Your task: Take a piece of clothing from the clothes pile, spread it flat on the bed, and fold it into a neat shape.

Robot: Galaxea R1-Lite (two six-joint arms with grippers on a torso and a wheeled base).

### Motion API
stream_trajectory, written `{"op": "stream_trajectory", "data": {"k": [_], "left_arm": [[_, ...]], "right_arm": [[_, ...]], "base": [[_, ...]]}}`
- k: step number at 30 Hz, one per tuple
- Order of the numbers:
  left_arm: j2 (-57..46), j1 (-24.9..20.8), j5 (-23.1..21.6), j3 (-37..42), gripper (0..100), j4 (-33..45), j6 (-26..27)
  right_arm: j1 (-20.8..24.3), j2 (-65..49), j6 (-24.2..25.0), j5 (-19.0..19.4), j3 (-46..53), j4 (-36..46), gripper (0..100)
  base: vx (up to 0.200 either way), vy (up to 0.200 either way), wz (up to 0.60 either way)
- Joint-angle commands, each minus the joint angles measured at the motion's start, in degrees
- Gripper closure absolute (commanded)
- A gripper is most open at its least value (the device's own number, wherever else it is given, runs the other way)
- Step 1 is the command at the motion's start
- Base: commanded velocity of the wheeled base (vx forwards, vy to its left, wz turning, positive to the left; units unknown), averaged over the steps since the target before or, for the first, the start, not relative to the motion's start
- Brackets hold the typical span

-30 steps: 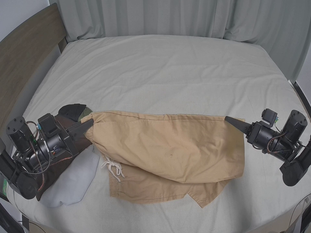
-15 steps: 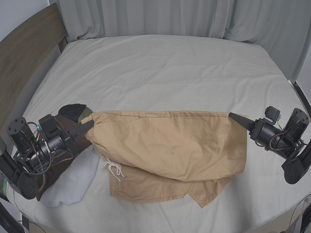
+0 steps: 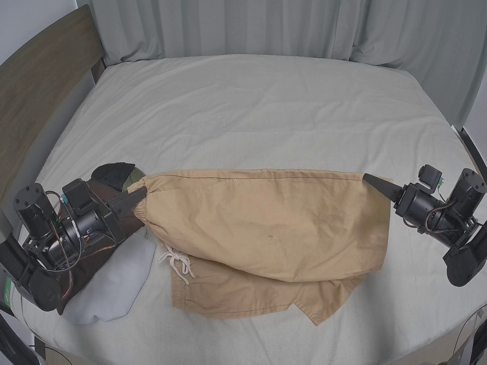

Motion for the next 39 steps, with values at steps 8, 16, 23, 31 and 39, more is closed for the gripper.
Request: {"op": "stream_trajectory", "data": {"k": [8,16,23,31,39], "left_arm": [[0.55,0.15,0.08,-0.55,100,-0.01,-0.15],[1.16,1.03,0.08,-0.99,100,-0.01,-0.15],[1.51,1.38,0.08,-0.99,100,-0.01,-0.06],[1.87,1.73,0.08,-1.17,100,-0.01,-0.06],[2.66,1.82,0.08,-1.08,100,-0.01,0.12]], "right_arm": [[-1.97,0.02,-1.55,0.02,-0.51,0.03,100],[-2.77,0.11,-1.81,0.11,-0.51,0.03,100],[-3.12,0.2,-1.81,0.11,-0.51,0.03,100],[-3.56,0.11,-1.81,0.11,-0.51,0.03,100],[-3.38,0.37,-1.99,0.11,-0.6,0.03,100]], "base": [[0.0,0.0,0.0],[0.0,0.0,0.0],[0.0,0.0,0.0],[0.0,0.0,0.0],[0.0,0.0,0.0]]}}
